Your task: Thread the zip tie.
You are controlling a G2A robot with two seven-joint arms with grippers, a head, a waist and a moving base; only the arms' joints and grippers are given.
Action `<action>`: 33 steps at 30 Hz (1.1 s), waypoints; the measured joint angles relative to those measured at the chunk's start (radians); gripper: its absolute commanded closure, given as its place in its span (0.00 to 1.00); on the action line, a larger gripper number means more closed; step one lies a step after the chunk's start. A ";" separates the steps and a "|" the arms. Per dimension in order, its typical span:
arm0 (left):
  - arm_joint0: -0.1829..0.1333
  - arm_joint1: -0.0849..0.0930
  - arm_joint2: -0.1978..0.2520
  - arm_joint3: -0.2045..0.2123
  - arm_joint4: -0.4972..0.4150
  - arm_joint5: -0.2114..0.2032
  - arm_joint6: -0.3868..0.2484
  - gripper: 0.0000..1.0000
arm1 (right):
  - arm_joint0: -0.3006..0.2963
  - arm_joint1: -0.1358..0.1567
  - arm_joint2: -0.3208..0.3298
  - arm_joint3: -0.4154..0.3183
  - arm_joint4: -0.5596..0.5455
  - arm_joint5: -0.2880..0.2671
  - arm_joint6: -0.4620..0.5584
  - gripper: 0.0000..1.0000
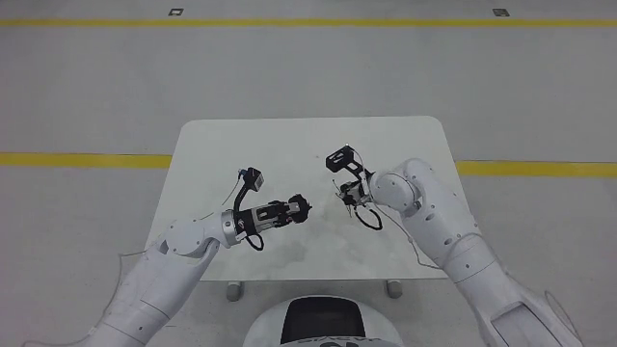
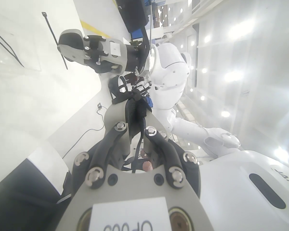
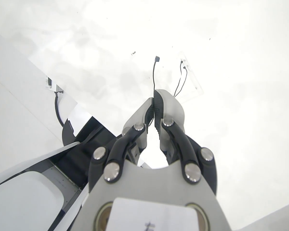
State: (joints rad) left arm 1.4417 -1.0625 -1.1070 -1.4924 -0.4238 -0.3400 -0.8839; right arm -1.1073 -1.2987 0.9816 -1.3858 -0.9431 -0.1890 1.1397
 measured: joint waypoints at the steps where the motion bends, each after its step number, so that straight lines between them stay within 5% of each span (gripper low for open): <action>1: 0.000 0.000 0.000 0.000 0.000 0.000 0.000 1.00 | 0.000 0.000 0.000 0.000 0.000 0.000 0.000 1.00; 6: 0.000 0.000 0.000 0.000 0.000 0.000 0.000 1.00 | -0.067 0.013 0.049 -0.055 0.016 -0.023 -0.133 1.00; 12: 0.000 0.000 0.000 0.000 0.000 0.000 0.000 1.00 | -0.259 0.054 0.181 -0.210 0.024 -0.153 -0.385 1.00; 17: 0.000 0.000 0.000 0.000 0.000 0.000 0.000 1.00 | -0.376 0.083 0.215 -0.300 0.037 -0.151 -0.553 1.00; 21: 0.000 0.000 0.000 0.000 0.000 0.000 0.000 1.00 | -0.405 0.103 0.208 -0.314 0.052 -0.151 -0.650 1.00; 33: 0.010 -0.003 0.011 -0.011 0.001 0.001 0.030 1.00 | -0.423 0.105 0.194 -0.322 0.050 -0.151 -0.687 1.00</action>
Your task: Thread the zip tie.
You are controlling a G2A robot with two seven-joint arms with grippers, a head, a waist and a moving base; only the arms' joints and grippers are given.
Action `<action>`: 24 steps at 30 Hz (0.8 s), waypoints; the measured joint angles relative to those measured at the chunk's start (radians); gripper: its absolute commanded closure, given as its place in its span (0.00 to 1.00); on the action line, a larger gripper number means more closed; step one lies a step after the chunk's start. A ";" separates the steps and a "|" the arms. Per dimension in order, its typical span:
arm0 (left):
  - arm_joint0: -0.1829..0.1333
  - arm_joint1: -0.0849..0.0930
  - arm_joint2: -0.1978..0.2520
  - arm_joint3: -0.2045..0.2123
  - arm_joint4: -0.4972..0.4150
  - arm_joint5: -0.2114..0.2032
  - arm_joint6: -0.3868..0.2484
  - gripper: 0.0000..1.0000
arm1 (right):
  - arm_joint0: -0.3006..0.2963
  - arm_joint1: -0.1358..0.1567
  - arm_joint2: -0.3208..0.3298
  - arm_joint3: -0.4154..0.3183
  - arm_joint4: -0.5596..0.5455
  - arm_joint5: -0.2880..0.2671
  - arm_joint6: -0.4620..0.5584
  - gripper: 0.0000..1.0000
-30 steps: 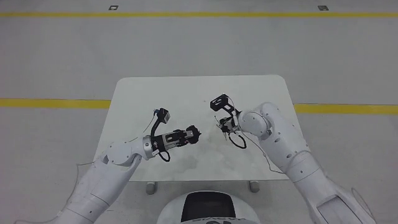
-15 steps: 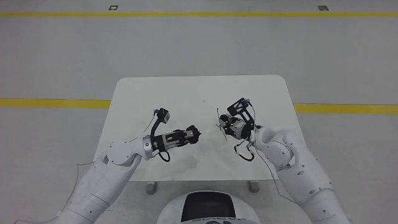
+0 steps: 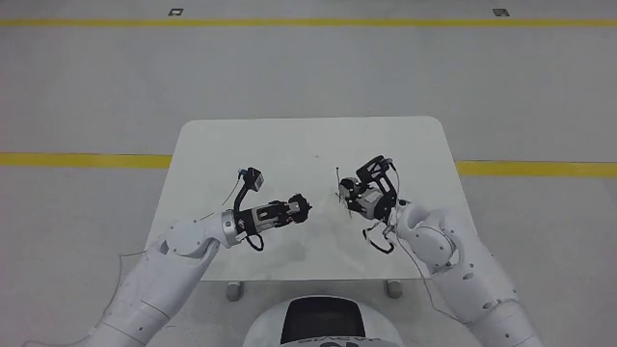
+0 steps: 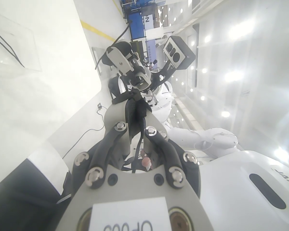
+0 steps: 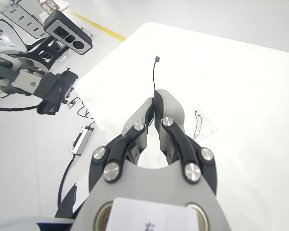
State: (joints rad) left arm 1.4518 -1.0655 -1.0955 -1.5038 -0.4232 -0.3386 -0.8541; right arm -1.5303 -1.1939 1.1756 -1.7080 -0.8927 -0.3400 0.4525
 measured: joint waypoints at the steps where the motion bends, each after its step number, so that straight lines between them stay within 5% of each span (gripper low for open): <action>1: 0.011 -0.002 0.008 -0.004 -0.021 0.000 0.019 1.00 | -0.016 0.002 0.000 -0.003 0.008 0.000 -0.046 1.00; 7: 0.071 -0.012 0.074 -0.039 0.078 0.014 0.195 1.00 | -0.100 0.020 -0.024 -0.013 -0.028 0.000 -0.323 1.00; 13: 0.095 -0.028 0.127 -0.042 0.100 0.000 0.346 1.00 | -0.128 0.040 -0.069 0.016 -0.053 0.000 -0.512 1.00; 17: 0.100 -0.034 0.133 -0.048 0.096 -0.002 0.402 1.00 | -0.123 0.049 -0.093 0.039 -0.047 0.000 -0.579 1.00; 24: 0.100 -0.035 0.131 -0.052 0.098 -0.001 0.405 1.00 | -0.116 0.054 -0.104 0.045 -0.040 0.000 -0.598 1.00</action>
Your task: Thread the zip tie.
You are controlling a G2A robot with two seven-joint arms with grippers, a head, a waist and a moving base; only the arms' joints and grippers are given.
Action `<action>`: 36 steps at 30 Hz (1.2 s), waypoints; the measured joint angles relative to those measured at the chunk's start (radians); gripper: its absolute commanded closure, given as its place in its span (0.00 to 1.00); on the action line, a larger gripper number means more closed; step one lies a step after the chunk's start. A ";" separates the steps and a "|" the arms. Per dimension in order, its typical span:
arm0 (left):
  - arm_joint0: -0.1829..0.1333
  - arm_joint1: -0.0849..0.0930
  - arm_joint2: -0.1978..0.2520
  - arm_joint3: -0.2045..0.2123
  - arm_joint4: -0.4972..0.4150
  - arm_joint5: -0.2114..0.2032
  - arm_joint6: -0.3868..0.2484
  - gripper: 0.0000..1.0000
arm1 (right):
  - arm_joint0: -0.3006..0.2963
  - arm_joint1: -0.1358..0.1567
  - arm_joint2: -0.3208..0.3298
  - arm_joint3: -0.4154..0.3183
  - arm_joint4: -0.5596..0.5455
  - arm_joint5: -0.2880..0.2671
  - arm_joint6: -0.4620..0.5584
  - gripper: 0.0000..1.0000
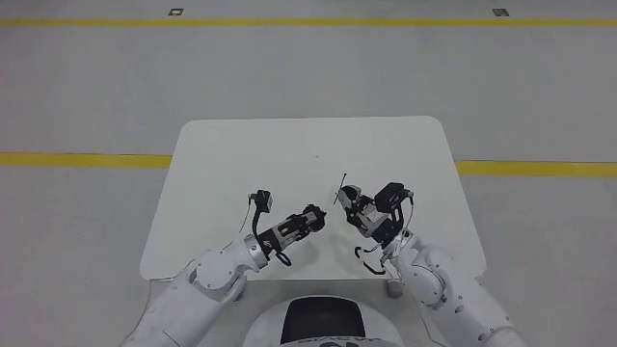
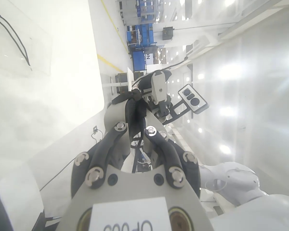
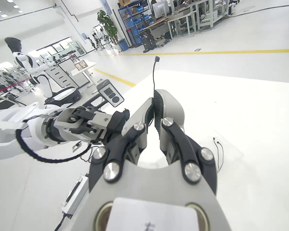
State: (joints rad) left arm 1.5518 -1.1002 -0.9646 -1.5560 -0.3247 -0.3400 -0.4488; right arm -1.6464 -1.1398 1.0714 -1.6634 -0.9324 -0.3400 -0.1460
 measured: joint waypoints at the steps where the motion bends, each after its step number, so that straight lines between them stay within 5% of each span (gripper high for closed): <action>1: 0.000 0.000 0.000 0.000 0.000 0.000 0.000 1.00 | 0.000 0.000 0.000 0.000 0.000 0.000 0.000 1.00; 8: 0.003 -0.002 0.008 -0.002 0.007 0.000 0.015 1.00 | 0.000 -0.001 0.000 -0.001 -0.004 0.007 -0.002 1.00; 16: 0.045 -0.013 0.032 -0.012 0.131 0.000 0.178 1.00 | -0.017 -0.008 -0.020 0.015 -0.028 0.021 -0.063 1.00; 22: 0.060 -0.020 0.034 -0.021 0.140 0.000 0.218 1.00 | -0.014 -0.014 -0.040 0.043 -0.035 0.000 -0.093 1.00; 36: 0.073 -0.025 0.019 -0.034 0.127 0.000 0.214 1.00 | -0.009 -0.014 -0.051 0.046 -0.040 0.002 -0.110 1.00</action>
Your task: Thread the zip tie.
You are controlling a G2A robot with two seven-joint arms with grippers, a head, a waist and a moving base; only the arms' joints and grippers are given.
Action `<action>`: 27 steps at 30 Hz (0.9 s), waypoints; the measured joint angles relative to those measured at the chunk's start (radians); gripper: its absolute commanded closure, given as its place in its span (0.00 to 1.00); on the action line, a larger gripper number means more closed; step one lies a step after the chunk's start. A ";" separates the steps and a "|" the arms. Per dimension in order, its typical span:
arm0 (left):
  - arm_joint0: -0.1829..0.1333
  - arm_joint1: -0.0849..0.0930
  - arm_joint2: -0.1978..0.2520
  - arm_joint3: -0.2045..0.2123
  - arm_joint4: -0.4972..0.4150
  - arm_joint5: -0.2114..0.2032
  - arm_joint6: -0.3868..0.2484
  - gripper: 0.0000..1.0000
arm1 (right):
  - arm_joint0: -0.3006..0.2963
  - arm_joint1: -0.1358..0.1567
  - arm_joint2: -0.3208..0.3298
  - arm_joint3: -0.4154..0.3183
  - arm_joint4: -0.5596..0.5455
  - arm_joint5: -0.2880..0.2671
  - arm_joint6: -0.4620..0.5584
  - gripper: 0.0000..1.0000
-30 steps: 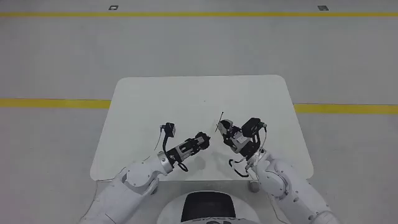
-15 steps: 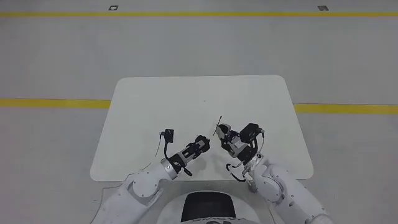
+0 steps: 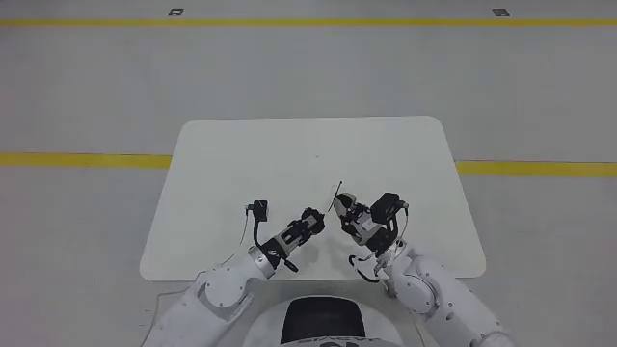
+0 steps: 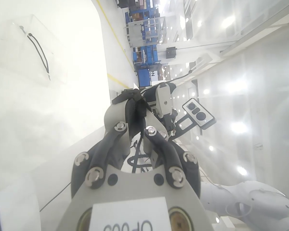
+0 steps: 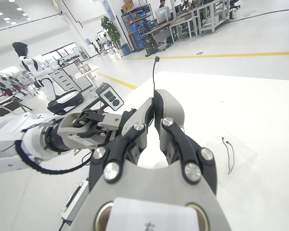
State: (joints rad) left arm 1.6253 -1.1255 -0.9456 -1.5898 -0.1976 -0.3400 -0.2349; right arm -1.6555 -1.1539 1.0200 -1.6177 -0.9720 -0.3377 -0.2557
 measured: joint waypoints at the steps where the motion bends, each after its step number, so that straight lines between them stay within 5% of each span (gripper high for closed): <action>1: 0.000 0.000 0.000 0.000 0.000 0.000 0.000 1.00 | 0.000 -0.001 -0.001 -0.001 -0.006 0.000 -0.004 1.00; 27: 0.000 0.000 0.000 0.000 0.000 0.000 0.000 1.00 | -0.003 0.003 -0.016 0.005 -0.040 -0.002 -0.037 1.00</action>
State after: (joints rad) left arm 1.6253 -1.1255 -0.9456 -1.5898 -0.1976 -0.3400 -0.2349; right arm -1.6585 -1.1513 1.0041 -1.6131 -1.0124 -0.3400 -0.2922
